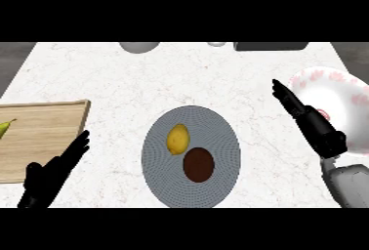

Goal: Pick the cupcake from the placemat and place it in the bowl

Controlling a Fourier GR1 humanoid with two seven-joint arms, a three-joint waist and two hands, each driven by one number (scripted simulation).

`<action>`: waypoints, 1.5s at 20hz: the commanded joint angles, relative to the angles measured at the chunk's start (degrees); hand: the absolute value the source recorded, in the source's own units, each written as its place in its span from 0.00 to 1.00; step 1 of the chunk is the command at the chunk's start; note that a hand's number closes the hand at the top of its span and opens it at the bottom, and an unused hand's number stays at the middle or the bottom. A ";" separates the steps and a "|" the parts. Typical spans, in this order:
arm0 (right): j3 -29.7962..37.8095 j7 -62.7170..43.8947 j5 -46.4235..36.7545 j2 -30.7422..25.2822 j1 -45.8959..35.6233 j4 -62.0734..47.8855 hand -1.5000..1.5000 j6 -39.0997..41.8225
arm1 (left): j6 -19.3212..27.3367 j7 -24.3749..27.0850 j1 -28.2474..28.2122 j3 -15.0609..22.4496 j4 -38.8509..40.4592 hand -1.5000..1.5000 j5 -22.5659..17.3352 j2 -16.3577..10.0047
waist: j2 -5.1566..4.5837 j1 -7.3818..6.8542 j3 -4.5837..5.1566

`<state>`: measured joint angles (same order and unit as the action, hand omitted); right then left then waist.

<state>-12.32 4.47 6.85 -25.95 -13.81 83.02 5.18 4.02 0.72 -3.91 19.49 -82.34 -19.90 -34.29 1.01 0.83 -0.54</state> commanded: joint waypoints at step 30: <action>-26.25 40.03 -19.16 -1.28 -35.42 -7.51 0.00 31.95 | 18.05 -8.22 20.60 -4.43 -4.99 0.50 11.39 5.39 | -1.47 -2.93 0.44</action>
<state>-31.75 36.24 -4.51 -27.78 -48.70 73.46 33.94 21.70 -5.53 16.15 15.46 -87.64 -8.94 -28.72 -0.93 -3.39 -0.17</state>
